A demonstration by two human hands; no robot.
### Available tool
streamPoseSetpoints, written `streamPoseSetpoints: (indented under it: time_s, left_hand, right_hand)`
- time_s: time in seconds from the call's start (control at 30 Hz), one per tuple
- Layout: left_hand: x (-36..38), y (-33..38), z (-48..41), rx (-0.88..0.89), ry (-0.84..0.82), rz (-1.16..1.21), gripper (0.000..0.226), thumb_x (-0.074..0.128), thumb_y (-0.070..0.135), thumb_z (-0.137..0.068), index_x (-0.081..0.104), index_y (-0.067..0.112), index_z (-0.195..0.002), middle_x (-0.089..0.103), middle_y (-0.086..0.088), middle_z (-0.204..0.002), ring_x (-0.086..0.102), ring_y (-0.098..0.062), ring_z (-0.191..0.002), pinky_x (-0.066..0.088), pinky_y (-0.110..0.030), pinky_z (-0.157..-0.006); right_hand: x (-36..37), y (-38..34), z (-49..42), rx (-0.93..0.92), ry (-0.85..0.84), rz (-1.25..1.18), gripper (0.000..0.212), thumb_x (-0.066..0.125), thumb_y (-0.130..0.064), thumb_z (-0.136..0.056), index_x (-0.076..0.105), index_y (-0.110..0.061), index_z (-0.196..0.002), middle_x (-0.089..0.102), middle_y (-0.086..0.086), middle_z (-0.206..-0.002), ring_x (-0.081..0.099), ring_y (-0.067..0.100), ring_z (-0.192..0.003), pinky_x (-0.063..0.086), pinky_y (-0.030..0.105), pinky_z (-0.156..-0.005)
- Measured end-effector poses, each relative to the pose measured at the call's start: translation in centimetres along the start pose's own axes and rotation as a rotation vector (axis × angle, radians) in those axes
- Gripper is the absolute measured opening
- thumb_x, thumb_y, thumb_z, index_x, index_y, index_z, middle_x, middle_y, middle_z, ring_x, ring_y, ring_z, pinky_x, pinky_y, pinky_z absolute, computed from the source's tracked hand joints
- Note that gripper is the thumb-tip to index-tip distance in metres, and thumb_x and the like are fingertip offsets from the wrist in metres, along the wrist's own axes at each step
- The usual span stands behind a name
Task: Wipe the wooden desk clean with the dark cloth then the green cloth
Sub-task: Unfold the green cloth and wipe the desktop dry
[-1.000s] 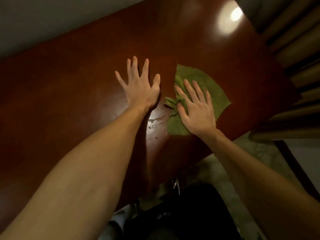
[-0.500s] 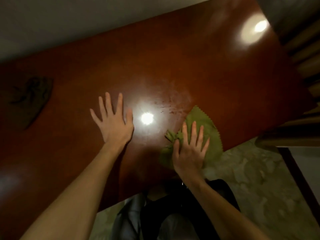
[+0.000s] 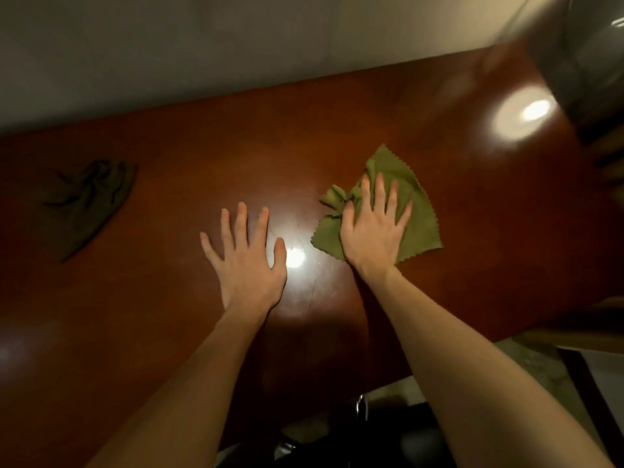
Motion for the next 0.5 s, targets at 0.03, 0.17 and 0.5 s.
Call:
streamPoseSetpoints:
  time_s: [0.03,0.17,0.5]
  left_hand:
    - [-0.1,0.0,0.0,0.003,-0.006,0.005,0.065,0.024,0.059,-0.107,0.016,0.037,-0.167,0.005,-0.002,-0.177,-0.009,-0.025,-0.163,-0.003,-0.068,-0.125]
    - [-0.4,0.0,0.0,-0.001,-0.033,0.032,0.065,0.021,0.059,-0.107,0.016,0.037,-0.168,0.003,-0.001,-0.178,-0.011,-0.024,-0.163,-0.002,-0.068,-0.125]
    - [-0.1,0.2,0.2,0.003,-0.002,0.007,0.065,0.019,0.059,-0.106,0.015,0.037,-0.168,0.005,-0.003,-0.177,-0.011,-0.026,-0.163,-0.004,-0.067,-0.126]
  right_hand:
    - [-0.1,0.0,1.1,-0.032,0.007,0.004,0.067,0.029,-0.05,-0.105,0.023,-0.026,-0.167,0.015,0.002,-0.175,0.009,0.029,-0.162,0.01,0.065,-0.126]
    - [0.0,0.9,10.1,-0.119,-0.034,0.02,0.066,0.031,-0.056,-0.105,0.018,-0.037,-0.167,0.006,-0.001,-0.177,0.002,0.027,-0.163,0.006,0.064,-0.127]
    - [0.2,-0.2,4.3,-0.083,-0.026,0.042,0.066,0.035,-0.058,-0.1,0.025,-0.043,-0.163,0.031,0.005,-0.169,0.028,0.037,-0.154,0.004,0.073,-0.122]
Point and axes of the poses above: each hand's wrist, its own z-axis away from the middle knuckle, its own x-axis out of the palm, y = z × x, the point moved 7 cm from there along -z, towards the middle knuckle
